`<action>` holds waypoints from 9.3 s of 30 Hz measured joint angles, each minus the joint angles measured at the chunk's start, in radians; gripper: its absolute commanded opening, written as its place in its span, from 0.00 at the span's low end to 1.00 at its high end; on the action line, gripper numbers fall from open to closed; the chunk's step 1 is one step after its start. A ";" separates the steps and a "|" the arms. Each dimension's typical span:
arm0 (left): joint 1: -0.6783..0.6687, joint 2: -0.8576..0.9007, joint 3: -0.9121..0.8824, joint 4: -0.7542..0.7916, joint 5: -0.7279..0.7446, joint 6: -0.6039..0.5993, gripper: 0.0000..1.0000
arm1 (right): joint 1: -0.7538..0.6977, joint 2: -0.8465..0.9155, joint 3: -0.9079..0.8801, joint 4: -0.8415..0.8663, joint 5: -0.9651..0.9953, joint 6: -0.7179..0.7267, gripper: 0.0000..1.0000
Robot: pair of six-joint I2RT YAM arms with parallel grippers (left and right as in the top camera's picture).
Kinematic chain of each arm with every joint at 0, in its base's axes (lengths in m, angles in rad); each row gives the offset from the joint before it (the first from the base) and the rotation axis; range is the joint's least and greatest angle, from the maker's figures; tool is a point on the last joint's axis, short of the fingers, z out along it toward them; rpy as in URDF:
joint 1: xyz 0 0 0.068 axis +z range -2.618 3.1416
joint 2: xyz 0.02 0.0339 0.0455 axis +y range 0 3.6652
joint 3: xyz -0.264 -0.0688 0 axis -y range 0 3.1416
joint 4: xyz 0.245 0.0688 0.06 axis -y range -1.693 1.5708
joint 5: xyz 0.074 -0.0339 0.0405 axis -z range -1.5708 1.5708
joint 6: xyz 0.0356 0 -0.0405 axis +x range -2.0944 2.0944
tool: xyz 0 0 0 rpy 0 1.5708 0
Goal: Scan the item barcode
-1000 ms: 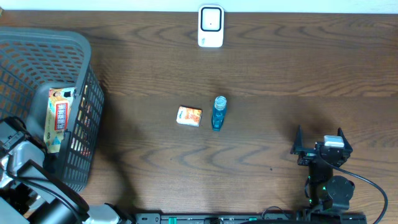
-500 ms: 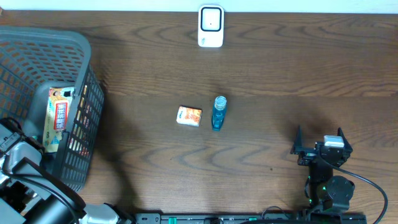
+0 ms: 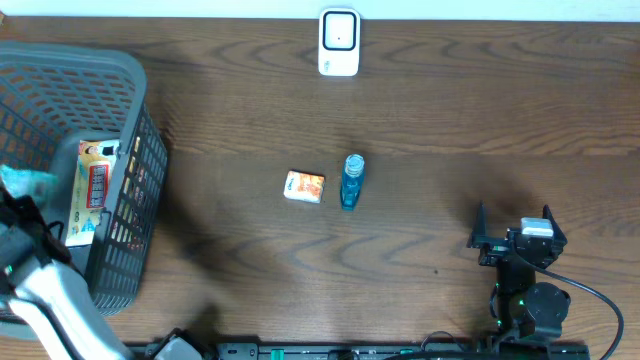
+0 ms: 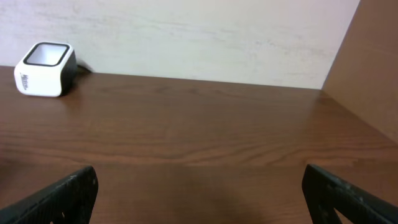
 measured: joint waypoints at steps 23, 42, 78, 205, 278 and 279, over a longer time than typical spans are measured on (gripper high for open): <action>-0.909 -0.246 -0.003 0.458 0.377 0.074 0.07 | 0.000 0.000 0.000 -0.001 0.000 0.000 0.99; -1.343 0.167 0.006 0.159 -0.212 -0.200 0.07 | 0.000 0.000 0.000 -0.001 0.000 0.000 0.99; -1.273 0.565 0.039 0.056 -0.168 -0.736 0.07 | 0.000 0.000 0.000 -0.001 0.000 0.000 0.99; -0.352 0.624 0.533 -0.675 -0.077 0.947 0.98 | 0.000 0.000 0.000 -0.001 0.000 0.000 0.99; -0.350 0.378 0.255 -0.592 -0.216 0.490 0.99 | 0.000 0.000 0.000 -0.001 0.000 0.000 0.99; -0.350 0.378 0.255 -0.589 -0.217 0.487 0.99 | 0.000 0.000 0.000 -0.001 0.000 0.000 0.99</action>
